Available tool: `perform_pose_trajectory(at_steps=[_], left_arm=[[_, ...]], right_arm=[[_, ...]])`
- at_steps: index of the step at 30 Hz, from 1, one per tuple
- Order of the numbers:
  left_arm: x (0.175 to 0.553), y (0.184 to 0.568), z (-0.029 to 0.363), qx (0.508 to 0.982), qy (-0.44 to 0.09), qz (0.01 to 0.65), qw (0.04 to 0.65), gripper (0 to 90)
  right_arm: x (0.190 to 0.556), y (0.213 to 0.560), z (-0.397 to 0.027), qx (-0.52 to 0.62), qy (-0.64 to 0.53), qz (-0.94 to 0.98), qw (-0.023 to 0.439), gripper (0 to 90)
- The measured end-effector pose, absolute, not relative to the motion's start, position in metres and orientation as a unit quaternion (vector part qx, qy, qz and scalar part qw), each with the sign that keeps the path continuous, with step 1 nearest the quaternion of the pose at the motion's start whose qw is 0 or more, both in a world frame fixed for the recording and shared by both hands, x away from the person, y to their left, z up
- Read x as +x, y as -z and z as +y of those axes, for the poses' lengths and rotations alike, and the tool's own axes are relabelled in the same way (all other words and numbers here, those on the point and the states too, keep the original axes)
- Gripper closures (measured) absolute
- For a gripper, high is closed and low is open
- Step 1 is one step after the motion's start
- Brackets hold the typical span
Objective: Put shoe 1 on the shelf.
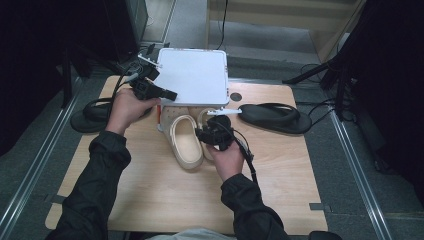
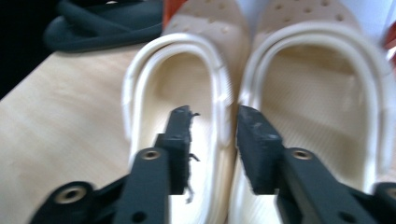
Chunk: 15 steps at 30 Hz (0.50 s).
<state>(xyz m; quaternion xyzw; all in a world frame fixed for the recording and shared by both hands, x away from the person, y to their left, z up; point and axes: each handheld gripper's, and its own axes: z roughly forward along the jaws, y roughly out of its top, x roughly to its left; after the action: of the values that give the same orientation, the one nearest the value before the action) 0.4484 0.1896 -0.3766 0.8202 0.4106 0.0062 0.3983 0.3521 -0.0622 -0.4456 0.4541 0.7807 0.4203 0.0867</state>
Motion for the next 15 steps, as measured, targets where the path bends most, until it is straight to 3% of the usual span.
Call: perform_pose_trajectory(at_steps=[8,10,15], left_arm=[[0.449,0.377,0.191,0.818,-0.003,0.413,0.401,90.0],[0.449,0.377,0.191,0.817,-0.002,0.413,0.402,90.0],[0.449,0.377,0.19,0.818,-0.005,0.413,0.4,90.0]], right_arm=[[0.32,0.462,-0.071,0.432,-0.427,0.792,0.062,90.0],[0.312,0.467,-0.073,0.427,-0.436,0.788,0.078,90.0],[0.3,0.477,-0.077,0.429,-0.439,0.787,0.063,90.0]])
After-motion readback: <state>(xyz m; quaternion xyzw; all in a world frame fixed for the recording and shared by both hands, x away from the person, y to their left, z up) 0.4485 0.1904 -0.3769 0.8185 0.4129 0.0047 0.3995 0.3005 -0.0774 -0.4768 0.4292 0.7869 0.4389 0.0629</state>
